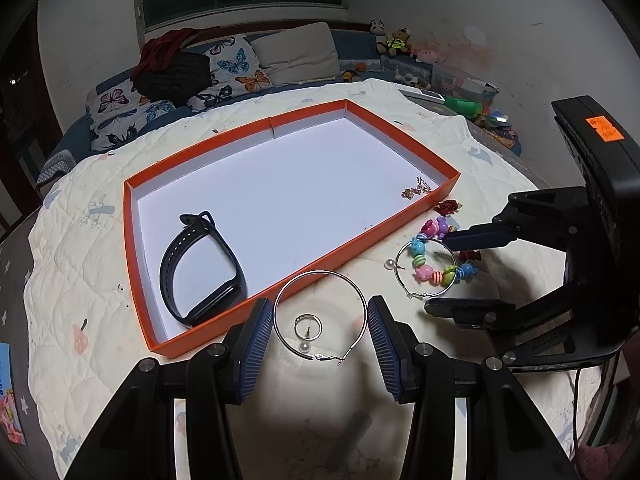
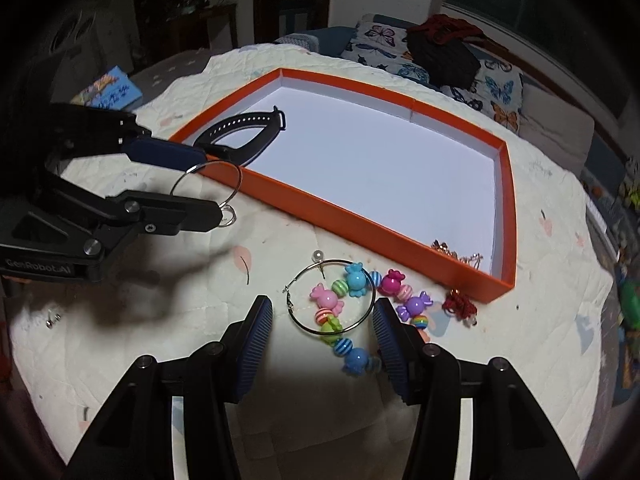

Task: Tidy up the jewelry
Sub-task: 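Grasp a silver hoop earring with the left tool while the right tool grasps the other hoop, then lift both silver hoops and carry them over the orange tray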

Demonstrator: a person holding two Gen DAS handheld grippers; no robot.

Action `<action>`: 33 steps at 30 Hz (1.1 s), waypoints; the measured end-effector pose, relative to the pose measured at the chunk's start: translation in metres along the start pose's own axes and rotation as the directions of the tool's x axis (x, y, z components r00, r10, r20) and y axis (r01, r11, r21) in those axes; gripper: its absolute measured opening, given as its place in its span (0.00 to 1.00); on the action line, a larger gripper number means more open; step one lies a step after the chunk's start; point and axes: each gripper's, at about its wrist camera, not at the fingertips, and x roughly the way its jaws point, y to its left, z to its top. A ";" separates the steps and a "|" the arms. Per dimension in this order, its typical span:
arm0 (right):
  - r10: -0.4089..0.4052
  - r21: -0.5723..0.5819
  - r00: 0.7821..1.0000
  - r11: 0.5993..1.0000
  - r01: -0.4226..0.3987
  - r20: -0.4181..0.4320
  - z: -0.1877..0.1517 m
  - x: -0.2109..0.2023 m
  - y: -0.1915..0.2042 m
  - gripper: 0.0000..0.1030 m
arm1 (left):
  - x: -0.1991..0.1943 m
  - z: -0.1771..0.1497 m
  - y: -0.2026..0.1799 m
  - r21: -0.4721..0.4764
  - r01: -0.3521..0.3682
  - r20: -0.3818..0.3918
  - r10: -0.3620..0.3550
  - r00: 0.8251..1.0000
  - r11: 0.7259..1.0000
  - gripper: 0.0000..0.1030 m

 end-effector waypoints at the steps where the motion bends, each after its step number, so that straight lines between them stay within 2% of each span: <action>1: -0.006 -0.014 1.000 1.000 0.006 -0.008 0.000 0.002 0.001 0.56 | 0.000 0.000 0.001 -0.002 0.000 0.000 0.000 1.000 1.000 0.50; 10: -0.005 -0.044 1.000 0.999 0.004 -0.020 -0.001 0.005 -0.002 0.56 | -0.001 -0.003 0.006 -0.017 -0.005 -0.003 0.005 1.000 1.000 0.50; 12: -0.001 -0.038 1.000 0.999 0.001 -0.020 -0.001 0.004 -0.003 0.52 | -0.001 -0.003 0.006 -0.017 -0.003 -0.002 0.003 1.000 1.000 0.50; 26: 0.052 0.048 0.996 0.997 -0.056 0.075 0.007 -0.025 -0.012 0.52 | -0.013 0.003 0.011 -0.021 -0.019 0.026 0.020 0.999 1.000 0.50; 30: 0.061 0.065 0.994 0.996 -0.067 0.093 0.012 -0.030 -0.016 0.46 | -0.015 0.006 0.013 -0.024 -0.023 0.034 0.023 0.999 0.999 0.50; 33: 0.060 0.071 0.994 0.995 -0.067 0.095 0.017 -0.029 -0.018 0.45 | -0.016 0.007 0.017 -0.032 -0.025 0.036 0.026 0.999 0.999 0.50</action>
